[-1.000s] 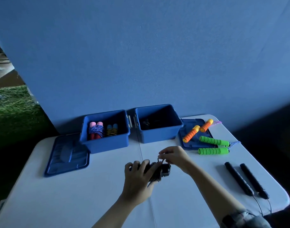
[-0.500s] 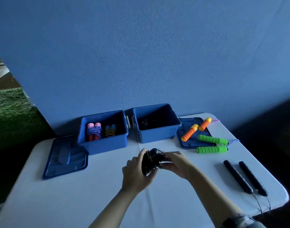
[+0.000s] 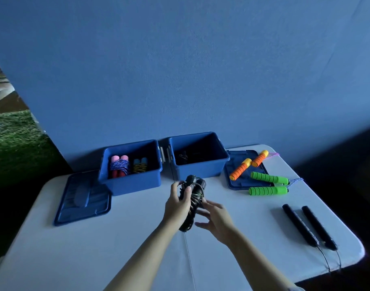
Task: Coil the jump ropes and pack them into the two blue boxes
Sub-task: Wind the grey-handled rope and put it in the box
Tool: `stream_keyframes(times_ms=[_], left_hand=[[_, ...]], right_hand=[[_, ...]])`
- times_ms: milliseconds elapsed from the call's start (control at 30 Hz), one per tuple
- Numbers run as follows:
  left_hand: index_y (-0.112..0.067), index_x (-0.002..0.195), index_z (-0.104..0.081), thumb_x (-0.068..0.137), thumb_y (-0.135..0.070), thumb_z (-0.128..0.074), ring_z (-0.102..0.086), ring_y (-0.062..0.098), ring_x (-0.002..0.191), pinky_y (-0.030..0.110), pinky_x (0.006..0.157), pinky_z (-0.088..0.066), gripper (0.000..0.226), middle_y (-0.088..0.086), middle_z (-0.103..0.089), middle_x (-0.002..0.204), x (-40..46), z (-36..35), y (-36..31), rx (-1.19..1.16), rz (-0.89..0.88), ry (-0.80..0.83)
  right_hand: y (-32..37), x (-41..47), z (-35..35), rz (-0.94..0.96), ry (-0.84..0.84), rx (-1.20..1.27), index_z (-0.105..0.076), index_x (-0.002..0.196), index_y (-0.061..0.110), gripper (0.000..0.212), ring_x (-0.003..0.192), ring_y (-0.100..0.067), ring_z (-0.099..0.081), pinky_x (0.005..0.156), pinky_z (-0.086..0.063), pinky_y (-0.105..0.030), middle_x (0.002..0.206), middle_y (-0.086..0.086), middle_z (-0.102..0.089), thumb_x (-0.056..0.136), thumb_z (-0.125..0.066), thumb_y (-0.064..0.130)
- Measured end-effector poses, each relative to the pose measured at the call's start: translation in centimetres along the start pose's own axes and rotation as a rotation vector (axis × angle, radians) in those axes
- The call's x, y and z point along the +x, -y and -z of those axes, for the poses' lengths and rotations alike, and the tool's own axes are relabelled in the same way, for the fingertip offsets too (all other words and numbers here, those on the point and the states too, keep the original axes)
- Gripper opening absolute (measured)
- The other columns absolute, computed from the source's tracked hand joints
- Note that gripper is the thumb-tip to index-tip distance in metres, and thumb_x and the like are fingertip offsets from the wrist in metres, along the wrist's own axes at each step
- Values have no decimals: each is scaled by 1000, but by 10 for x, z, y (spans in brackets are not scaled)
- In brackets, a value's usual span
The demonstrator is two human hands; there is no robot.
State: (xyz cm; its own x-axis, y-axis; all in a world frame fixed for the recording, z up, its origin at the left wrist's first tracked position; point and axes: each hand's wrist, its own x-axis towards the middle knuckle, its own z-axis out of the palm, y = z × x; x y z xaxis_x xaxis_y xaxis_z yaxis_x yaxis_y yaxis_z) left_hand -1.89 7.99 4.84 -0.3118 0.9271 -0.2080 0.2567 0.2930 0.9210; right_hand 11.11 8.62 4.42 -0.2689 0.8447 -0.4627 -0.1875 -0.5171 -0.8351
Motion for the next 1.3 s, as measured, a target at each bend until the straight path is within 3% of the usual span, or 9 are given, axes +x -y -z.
stream_keyframes(times_ms=[100,233,433,633,800,1033,1133,1200,1300], left_hand=[[-34,115,-48,98,-44,-44,-67,25,82,36,73,-56,20,5,-67,97,-5,-10,-2,-120,85,6],[-37,110,-50,98,-44,-46,-66,22,86,34,69,-55,15,2,-65,100,-11,-23,-7,-244,188,36],[-40,99,-52,98,-45,-44,-66,26,93,46,86,-55,10,6,-66,102,-16,-43,-11,-241,229,74],[-32,117,-53,98,-44,-47,-66,30,99,52,90,-52,23,11,-67,109,-12,-61,-19,-392,347,119],[-37,116,-48,98,-52,-43,-67,20,96,40,82,-57,24,1,-66,107,3,-62,-31,-365,288,155],[-51,130,-40,82,-74,-35,-60,20,110,43,97,-49,53,-8,-58,127,68,-58,-35,-35,215,182],[-39,143,-36,96,-59,-34,-58,22,113,29,92,-41,52,1,-61,126,103,-51,-33,210,62,118],[-29,146,-36,99,-44,-43,-54,21,115,27,89,-39,51,6,-59,124,125,-43,-28,326,-39,52],[-25,148,-32,95,-48,-47,-48,22,118,29,94,-40,59,5,-50,131,159,-37,-16,608,-193,-52]], right_hand=[[-1,-5,0,108,-63,-143,-67,104,12,19,97,-18,-66,83,-55,-40,103,-7,-70,95,-52,21],[-7,-12,10,221,20,-382,-58,119,23,33,89,-19,-71,84,-56,-47,107,4,-70,87,-63,19],[-1,-19,39,281,-29,-544,-62,112,24,31,86,-17,-71,84,-55,-46,96,0,-74,84,-63,11],[13,-18,60,361,-62,-789,-57,108,32,26,87,-1,-67,74,-54,-21,104,6,-68,87,-64,19],[34,4,64,324,-58,-721,-62,97,38,24,77,-5,-70,77,-56,-31,92,10,-72,81,-70,22],[64,49,57,361,-140,-741,-62,101,32,24,67,7,-65,56,-42,-5,81,11,-72,85,-66,15],[84,79,61,383,-235,-819,-62,92,26,16,60,4,-60,56,-40,-10,73,14,-64,83,-69,15],[99,102,65,375,-310,-846,-63,91,16,12,61,-2,-57,58,-42,-18,70,11,-63,81,-70,16],[121,134,70,358,-399,-885,-63,92,12,16,66,-16,-59,59,-40,-25,74,-2,-67,80,-71,20]])
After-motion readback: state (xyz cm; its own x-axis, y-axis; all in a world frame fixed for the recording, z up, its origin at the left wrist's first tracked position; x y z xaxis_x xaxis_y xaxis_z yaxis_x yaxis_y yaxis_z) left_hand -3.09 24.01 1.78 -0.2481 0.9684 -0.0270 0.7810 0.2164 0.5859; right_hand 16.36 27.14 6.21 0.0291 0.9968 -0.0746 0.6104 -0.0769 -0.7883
